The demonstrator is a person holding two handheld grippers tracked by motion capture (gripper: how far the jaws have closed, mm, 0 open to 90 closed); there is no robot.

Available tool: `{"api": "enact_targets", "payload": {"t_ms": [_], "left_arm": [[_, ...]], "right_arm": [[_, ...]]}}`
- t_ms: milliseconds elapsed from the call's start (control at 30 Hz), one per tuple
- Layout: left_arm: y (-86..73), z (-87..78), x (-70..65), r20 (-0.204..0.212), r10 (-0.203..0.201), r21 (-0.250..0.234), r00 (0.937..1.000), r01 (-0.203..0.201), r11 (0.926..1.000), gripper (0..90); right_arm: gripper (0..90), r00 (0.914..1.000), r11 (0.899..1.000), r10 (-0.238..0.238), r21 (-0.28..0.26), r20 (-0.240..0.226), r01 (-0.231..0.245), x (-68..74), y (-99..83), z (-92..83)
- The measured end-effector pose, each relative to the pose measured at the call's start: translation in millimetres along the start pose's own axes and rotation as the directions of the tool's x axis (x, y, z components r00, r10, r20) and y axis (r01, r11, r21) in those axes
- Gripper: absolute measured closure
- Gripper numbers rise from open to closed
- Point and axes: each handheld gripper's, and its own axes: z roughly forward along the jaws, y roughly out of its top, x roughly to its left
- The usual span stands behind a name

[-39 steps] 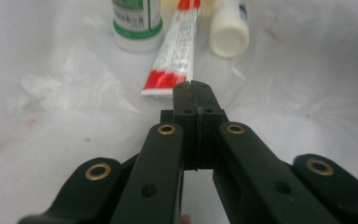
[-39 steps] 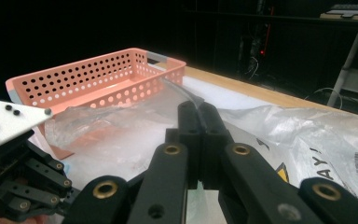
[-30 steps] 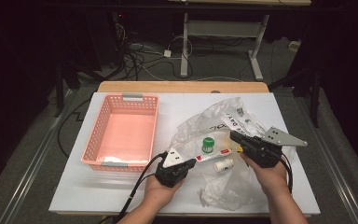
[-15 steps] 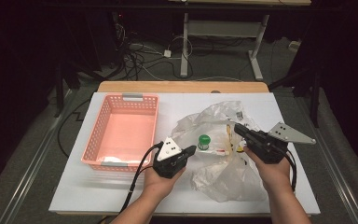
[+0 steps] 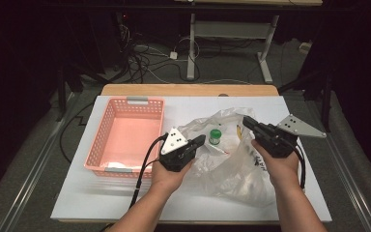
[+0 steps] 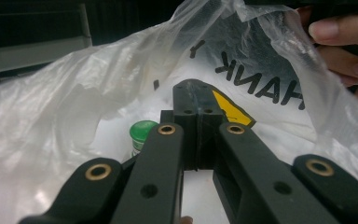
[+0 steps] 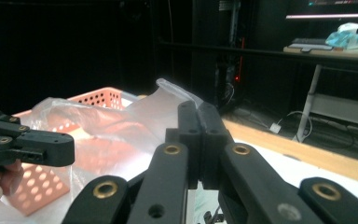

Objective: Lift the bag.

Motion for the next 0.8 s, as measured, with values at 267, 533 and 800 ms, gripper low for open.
{"api": "enact_targets", "payload": {"t_ms": [267, 533, 800], "left_arm": [[25.3, 2.3, 6.0, -0.011, 0.011, -0.047, 0.9999, -0.012, 0.9988, 89.0], [64.1, 6.5, 13.2, -0.036, 0.054, -0.119, 0.9979, -0.058, 0.9913, 89.1], [105.4, 8.0, 15.4, -0.066, 0.095, -0.185, 0.9933, -0.106, 0.977, 89.1]], "right_arm": [[90.0, 0.9995, 0.999, -0.005, -0.04, 0.03, 0.007, -6.2, 24.3, 2.9], [90.0, 0.9982, 0.996, -0.006, -0.09, 0.06, 0.011, -14.5, 47.7, 8.4], [90.0, 0.9944, 0.987, -0.018, -0.156, 0.104, 0.034, -25.6, 84.5, 10.6]]}}
